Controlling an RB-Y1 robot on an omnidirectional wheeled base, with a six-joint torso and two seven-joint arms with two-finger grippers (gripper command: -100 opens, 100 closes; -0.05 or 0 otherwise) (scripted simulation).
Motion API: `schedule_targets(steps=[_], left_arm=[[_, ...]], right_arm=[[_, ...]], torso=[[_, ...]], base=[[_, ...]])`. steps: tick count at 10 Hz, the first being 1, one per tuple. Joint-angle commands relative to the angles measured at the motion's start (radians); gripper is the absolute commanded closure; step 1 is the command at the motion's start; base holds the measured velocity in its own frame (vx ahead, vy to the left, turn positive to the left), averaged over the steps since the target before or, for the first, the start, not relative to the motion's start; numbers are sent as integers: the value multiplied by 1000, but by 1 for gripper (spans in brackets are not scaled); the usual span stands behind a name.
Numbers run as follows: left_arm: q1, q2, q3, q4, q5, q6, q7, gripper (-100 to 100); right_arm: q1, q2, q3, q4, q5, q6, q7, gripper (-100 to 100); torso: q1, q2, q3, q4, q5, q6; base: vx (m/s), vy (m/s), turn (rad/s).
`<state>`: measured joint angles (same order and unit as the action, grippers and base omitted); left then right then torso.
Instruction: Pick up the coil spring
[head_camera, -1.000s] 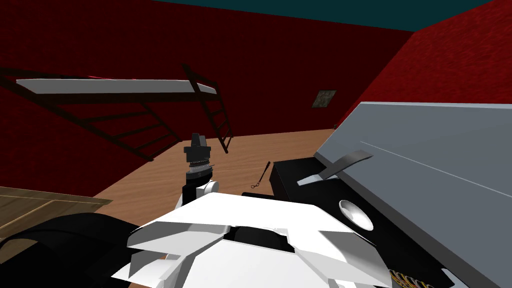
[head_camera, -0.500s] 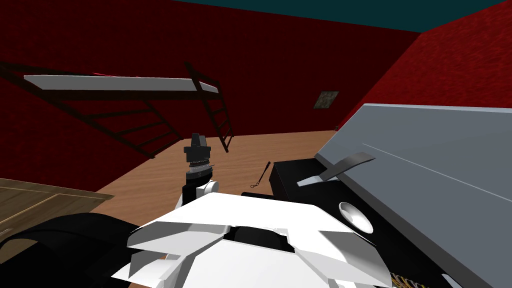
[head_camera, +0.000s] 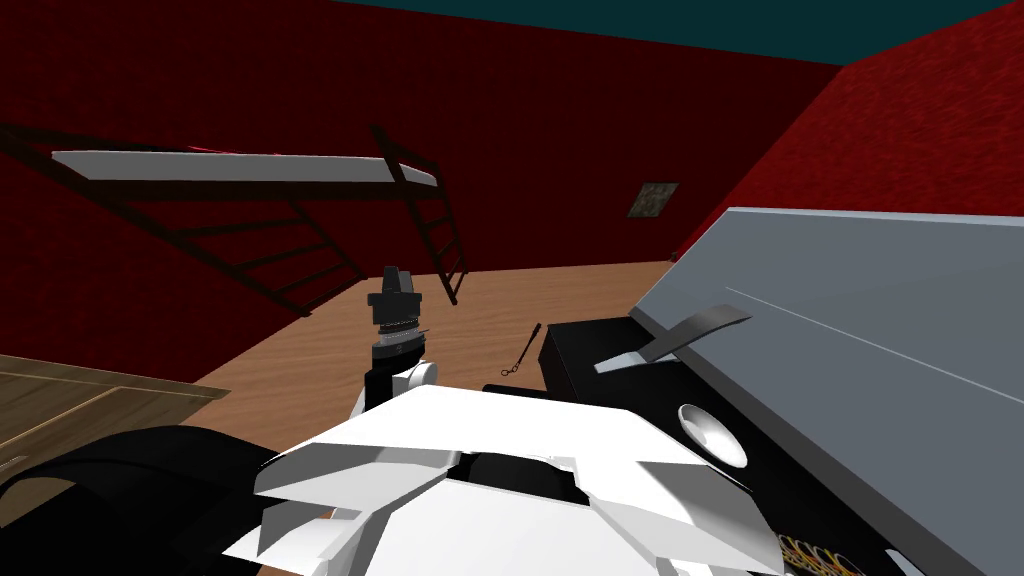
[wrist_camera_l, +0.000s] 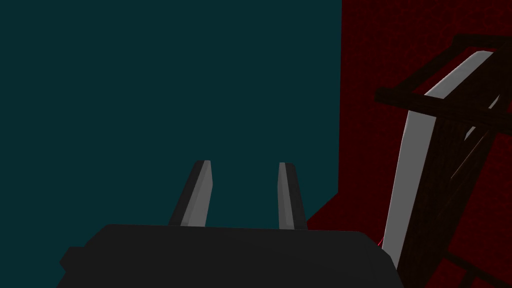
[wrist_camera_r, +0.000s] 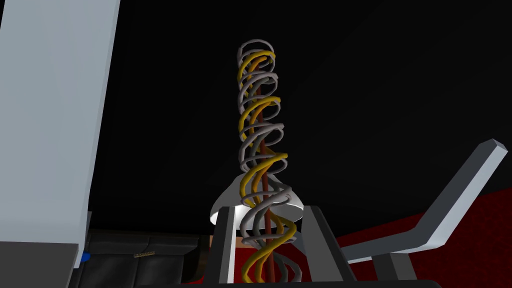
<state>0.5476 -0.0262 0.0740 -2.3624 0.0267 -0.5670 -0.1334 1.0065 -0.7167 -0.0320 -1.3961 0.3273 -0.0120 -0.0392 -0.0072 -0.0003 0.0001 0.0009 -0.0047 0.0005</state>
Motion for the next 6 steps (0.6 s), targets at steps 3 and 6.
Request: schedule_targets(steps=[3,6], left_arm=[[0,0,0,0,0,0,0,0],[0,0,0,0,0,0,0,0]], right_arm=[[38,-20,-8,-47,-1,8,-13,100],[59,-27,-14,-69,0,9,-17,100]], torso=[[1,0,0,0,0,1],[3,0,0,0,1,1]], base=[[5,10,-44],[4,20,-34]])
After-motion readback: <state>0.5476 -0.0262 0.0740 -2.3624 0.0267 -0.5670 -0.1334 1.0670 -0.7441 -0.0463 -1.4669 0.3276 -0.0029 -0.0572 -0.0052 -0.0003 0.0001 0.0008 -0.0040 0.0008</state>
